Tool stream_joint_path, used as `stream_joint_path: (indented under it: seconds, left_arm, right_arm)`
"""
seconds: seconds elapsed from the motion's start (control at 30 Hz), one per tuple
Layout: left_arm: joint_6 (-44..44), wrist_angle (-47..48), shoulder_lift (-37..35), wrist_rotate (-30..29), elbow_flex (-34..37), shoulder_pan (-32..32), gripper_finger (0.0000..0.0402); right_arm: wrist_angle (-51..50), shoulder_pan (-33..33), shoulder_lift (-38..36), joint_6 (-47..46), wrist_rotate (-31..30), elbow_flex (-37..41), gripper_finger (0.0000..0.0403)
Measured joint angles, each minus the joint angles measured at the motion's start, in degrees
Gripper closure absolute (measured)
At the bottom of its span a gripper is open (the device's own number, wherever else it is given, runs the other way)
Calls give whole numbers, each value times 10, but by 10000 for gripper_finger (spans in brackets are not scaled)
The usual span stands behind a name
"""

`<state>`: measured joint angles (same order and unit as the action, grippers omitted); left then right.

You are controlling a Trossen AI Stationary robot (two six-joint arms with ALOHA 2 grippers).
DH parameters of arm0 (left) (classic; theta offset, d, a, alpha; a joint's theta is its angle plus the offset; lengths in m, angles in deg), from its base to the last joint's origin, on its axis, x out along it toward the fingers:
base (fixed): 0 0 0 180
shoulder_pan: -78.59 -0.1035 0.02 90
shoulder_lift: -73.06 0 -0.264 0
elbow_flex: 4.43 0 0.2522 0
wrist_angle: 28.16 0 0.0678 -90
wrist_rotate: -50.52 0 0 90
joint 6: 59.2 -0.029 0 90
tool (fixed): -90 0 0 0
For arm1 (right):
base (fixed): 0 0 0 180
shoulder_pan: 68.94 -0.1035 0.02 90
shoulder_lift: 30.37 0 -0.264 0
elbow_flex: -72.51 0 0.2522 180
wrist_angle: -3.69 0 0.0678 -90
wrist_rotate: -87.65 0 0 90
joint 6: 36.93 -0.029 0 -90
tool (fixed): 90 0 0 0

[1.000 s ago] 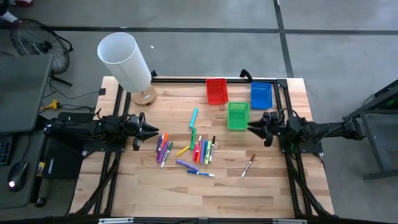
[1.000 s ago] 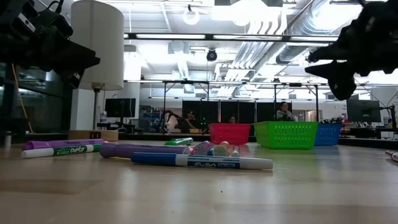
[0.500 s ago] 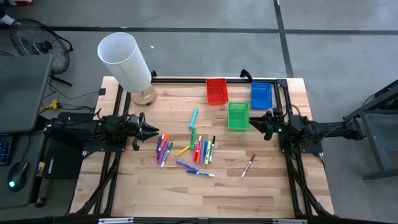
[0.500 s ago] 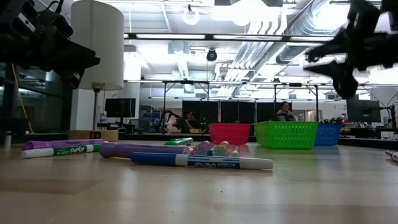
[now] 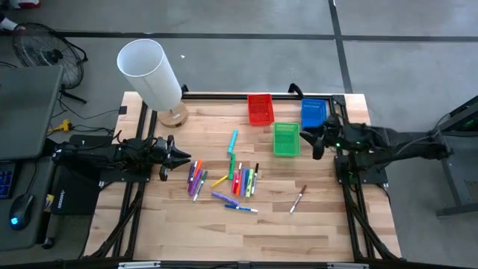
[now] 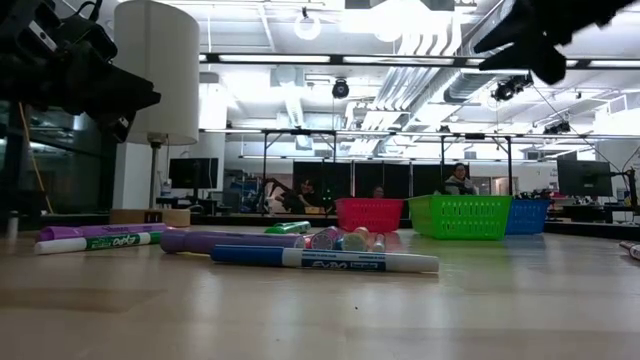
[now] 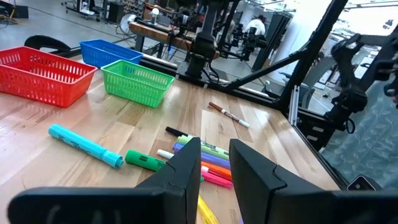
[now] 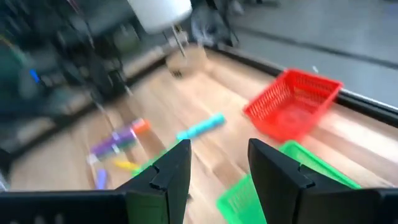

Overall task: Pick & Place Markers
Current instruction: Put the brown marker in the blue bin

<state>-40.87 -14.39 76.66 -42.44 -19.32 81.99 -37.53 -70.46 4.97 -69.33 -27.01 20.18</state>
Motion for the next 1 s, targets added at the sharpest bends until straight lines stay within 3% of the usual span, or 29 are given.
stream_joint_path:
  seconds: [0.27,0.5,0.63,0.8,1.0]
  left_arm:
    - [0,0,0,0,0,0,318]
    - [0,0,0,0,0,0,318]
    - [0,0,0,0,0,0,318]
    - [0,0,0,0,0,0,318]
    - [0,0,0,0,0,0,318]
  right_arm:
    - [-231,0,195,13,94,-207,254]
    - [-364,0,306,-232,178,-311,254]
    - [-381,0,337,-295,270,-310,254]
    - [-396,-21,362,-399,339,-275,254]
    - [-406,-89,383,-550,351,-223,254]
